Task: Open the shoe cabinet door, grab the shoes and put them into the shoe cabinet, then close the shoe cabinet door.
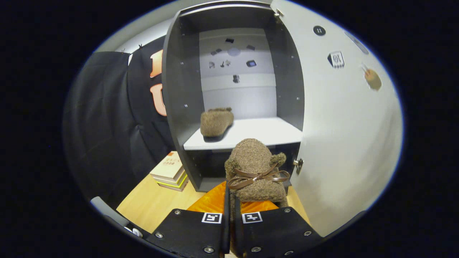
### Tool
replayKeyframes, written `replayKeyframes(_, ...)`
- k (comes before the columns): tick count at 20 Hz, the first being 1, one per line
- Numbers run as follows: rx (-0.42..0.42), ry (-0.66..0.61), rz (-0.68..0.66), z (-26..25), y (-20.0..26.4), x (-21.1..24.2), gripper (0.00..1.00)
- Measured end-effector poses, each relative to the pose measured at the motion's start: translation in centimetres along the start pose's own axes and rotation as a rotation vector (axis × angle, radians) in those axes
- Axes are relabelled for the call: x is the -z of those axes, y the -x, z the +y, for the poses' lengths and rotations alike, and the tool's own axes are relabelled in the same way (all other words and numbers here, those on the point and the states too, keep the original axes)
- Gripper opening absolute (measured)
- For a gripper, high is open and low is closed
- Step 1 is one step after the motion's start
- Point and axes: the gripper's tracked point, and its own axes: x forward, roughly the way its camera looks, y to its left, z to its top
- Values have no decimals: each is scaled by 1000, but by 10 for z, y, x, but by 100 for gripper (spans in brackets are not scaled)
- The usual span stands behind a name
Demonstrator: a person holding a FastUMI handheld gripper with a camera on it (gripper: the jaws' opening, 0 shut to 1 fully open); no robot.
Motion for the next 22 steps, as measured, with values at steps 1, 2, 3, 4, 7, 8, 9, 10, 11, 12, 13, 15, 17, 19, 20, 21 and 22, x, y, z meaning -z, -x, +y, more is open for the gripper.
replayKeyframes(1, 6, 9, -27, 0, 4, -14, 6)
replayKeyframes(2, 12, 17, -41, 0, 6, -27, 6)
replayKeyframes(3, 16, 25, -54, -1, 7, -39, 6)
replayKeyframes(4, 17, 32, -67, -3, 7, -50, 6)
replayKeyframes(7, 27, 41, -94, -11, -14, -75, 6)
replayKeyframes(8, 28, 37, -90, -14, -24, -80, 6)
replayKeyframes(9, 25, 31, -84, -18, -34, -82, 6)
replayKeyframes(10, 20, 27, -81, -21, -45, -86, 6)
replayKeyframes(11, 19, 22, -77, -26, -59, -90, 6)
replayKeyframes(12, 19, 21, -72, -30, -71, -93, 6)
replayKeyframes(13, 14, 24, -70, -33, -84, -98, 6)
replayKeyframes(15, -2, 33, -67, -36, -113, -110, 6)
replayKeyframes(17, -11, 39, -57, -39, -141, -119, 6)
replayKeyframes(19, -32, 38, -56, -37, -166, -128, 6)
replayKeyframes(20, -42, 42, -56, -36, -178, -132, 6)
replayKeyframes(21, -48, 46, -53, -36, -188, -134, 6)
replayKeyframes(22, -53, 46, -47, -36, -199, -136, 6)
